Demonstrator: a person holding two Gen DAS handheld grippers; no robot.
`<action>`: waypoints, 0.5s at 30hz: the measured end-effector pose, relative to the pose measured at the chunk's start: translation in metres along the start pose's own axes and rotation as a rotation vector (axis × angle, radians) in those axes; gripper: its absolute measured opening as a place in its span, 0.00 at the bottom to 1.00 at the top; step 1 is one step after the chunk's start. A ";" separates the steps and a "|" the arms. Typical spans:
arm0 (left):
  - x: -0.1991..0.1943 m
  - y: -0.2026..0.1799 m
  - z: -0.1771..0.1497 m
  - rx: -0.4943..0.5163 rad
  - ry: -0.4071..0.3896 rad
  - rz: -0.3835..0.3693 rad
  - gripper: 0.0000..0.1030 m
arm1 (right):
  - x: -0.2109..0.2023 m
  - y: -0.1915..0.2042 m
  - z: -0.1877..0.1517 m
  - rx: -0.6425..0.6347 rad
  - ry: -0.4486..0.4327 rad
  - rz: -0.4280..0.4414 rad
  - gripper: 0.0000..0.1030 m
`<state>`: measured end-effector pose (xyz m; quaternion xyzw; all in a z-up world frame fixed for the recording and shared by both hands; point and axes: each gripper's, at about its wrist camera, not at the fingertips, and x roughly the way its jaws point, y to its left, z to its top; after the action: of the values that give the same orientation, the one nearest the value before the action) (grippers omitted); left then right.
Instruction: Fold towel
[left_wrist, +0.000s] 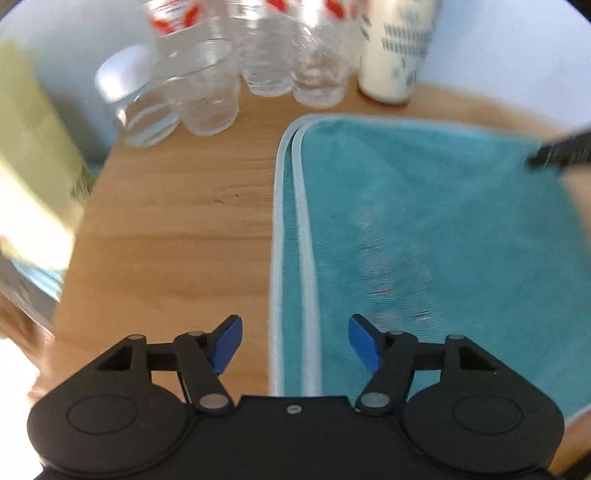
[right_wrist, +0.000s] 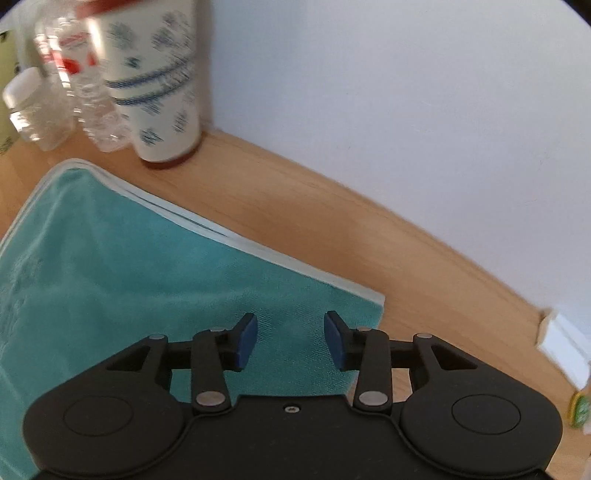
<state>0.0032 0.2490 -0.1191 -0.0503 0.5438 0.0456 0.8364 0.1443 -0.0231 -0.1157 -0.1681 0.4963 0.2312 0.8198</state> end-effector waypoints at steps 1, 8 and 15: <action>-0.004 0.001 -0.003 -0.013 0.000 -0.012 0.64 | -0.002 0.003 -0.001 -0.006 -0.005 0.010 0.44; -0.024 -0.011 -0.052 -0.029 0.037 0.003 0.64 | -0.024 0.045 -0.039 -0.175 -0.010 0.099 0.44; -0.006 -0.005 -0.061 -0.101 0.050 -0.008 0.37 | -0.032 0.076 -0.061 -0.291 -0.013 0.107 0.45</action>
<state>-0.0542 0.2354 -0.1381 -0.0958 0.5615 0.0681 0.8191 0.0449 0.0026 -0.1184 -0.2569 0.4605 0.3449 0.7765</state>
